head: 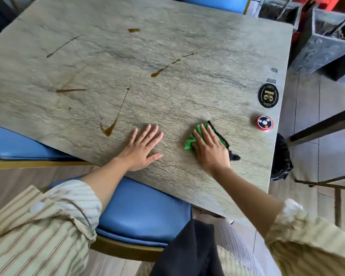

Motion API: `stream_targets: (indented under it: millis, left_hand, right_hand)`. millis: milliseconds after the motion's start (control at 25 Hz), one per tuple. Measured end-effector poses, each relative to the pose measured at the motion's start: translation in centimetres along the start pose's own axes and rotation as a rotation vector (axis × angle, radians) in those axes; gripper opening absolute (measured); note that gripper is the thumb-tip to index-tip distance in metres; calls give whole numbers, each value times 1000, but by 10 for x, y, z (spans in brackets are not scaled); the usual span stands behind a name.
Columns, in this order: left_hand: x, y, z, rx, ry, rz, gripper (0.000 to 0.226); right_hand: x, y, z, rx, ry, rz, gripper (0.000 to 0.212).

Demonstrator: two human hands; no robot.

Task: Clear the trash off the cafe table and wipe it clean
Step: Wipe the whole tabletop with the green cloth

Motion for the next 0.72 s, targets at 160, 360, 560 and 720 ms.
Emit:
stream_targets:
  millis: [160,360,560,720]
  left_hand:
    - [1,0,-1,-7,-7,7,73]
    - [-1,3,-2,-14,-18,-7,67]
    - [-1,4,0,7,-17,-17,62]
    - [-3,3,-2,40,-7,-33,63]
  right_hand:
    - [-24,-9,-11,-93,25,219,56]
    - [36,-72,3,-61,-34,-36,59]
    - [35,-2,6,15,-42,-115,56]
    - [-16,-3,-6,-70,13,146,51]
Point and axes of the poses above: each hand's wrist, its own y-axis towards the middle knuckle, its own z-axis out of the palm, x = y × z, the point moved 1 cm from there along y, towards the middle knuckle, and after that the axes turned 1 degree about -z, right-handed, at the moved point
